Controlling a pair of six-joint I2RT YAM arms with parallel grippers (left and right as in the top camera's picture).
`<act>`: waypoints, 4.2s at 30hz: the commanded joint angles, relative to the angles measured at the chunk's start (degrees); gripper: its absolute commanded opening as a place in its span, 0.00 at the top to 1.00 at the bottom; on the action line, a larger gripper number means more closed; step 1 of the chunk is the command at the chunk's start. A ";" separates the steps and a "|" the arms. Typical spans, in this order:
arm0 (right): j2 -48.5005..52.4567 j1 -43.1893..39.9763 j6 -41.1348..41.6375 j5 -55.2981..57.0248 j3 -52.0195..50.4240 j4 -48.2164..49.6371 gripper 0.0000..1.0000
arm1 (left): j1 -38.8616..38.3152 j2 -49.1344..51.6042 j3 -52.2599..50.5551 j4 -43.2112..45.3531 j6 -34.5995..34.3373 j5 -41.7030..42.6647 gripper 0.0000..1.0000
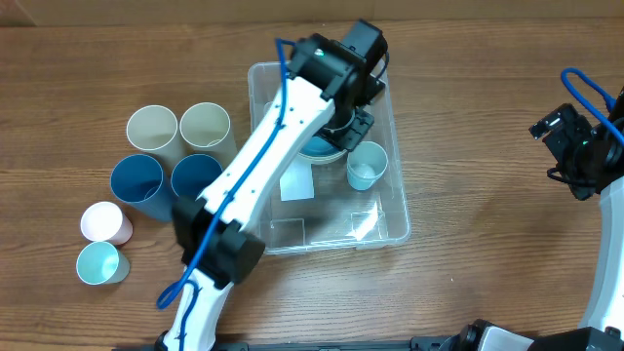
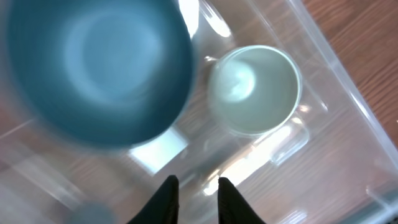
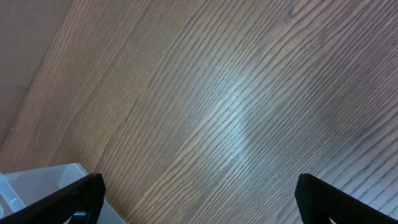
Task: Pack container
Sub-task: 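Carry the grey-blue cup into the bin and drop it into the light blue cup, then move the left gripper to the pink cup and grasp it, then carry the pink cup into the bin's right side and release it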
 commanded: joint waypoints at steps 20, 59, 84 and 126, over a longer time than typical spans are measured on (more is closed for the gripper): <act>0.02 -0.17 0.52 -0.09 0.46 0.26 0.00 | 56.02 -48.61 -28.59 -2.84 -16.72 -9.94 0.35; 0.02 -0.15 0.52 -0.09 0.46 0.26 0.00 | 75.01 -19.02 -62.93 28.74 -6.62 -1.40 0.74; 0.02 -0.15 0.52 -0.09 0.46 0.26 0.00 | 65.46 -35.80 -31.19 15.32 -5.25 7.17 0.96; 0.02 -0.15 0.52 -0.09 0.46 0.26 0.00 | -3.39 -10.36 -30.60 32.46 3.52 -1.03 0.73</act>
